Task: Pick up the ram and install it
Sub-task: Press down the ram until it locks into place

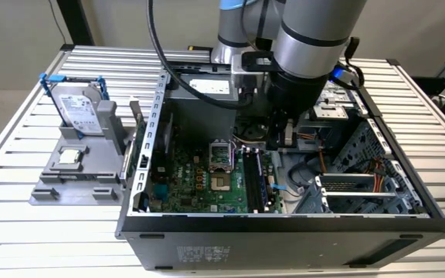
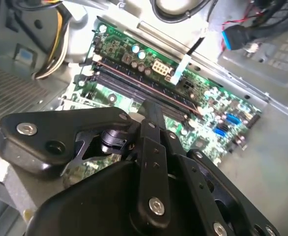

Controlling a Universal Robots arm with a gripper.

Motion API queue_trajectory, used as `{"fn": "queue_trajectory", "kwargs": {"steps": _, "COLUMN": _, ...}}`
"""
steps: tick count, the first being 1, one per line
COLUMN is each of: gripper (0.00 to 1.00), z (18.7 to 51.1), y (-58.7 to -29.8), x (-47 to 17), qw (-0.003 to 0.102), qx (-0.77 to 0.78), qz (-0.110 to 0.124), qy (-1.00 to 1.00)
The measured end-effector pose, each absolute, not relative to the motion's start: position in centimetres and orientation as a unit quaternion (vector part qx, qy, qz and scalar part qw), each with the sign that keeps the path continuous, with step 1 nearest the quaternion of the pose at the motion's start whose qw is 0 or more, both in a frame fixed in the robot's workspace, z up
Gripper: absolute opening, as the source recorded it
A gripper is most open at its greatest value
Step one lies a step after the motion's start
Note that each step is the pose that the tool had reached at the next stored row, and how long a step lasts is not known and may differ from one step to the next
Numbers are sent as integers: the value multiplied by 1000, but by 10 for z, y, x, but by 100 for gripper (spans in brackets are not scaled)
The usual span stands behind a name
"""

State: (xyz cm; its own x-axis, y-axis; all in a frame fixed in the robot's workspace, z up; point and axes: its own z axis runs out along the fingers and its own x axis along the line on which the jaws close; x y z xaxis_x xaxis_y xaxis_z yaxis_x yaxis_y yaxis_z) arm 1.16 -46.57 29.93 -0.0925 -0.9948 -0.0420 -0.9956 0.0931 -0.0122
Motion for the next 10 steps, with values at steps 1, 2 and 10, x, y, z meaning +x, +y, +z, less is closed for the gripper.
{"fn": "queue_trajectory", "kwargs": {"steps": 1, "gripper": 0, "z": 300, "y": -466, "x": 11, "qw": 20, "qx": -673, "qz": 10, "qy": 739}}
{"fn": "queue_trajectory", "kwargs": {"steps": 2, "gripper": 0, "z": 300, "y": -466, "x": 11, "qw": 19, "qx": -673, "qz": 11, "qy": 739}}
{"fn": "queue_trajectory", "kwargs": {"steps": 10, "gripper": 0, "z": 300, "y": -466, "x": 11, "qw": 20, "qx": -673, "qz": 11, "qy": 739}}
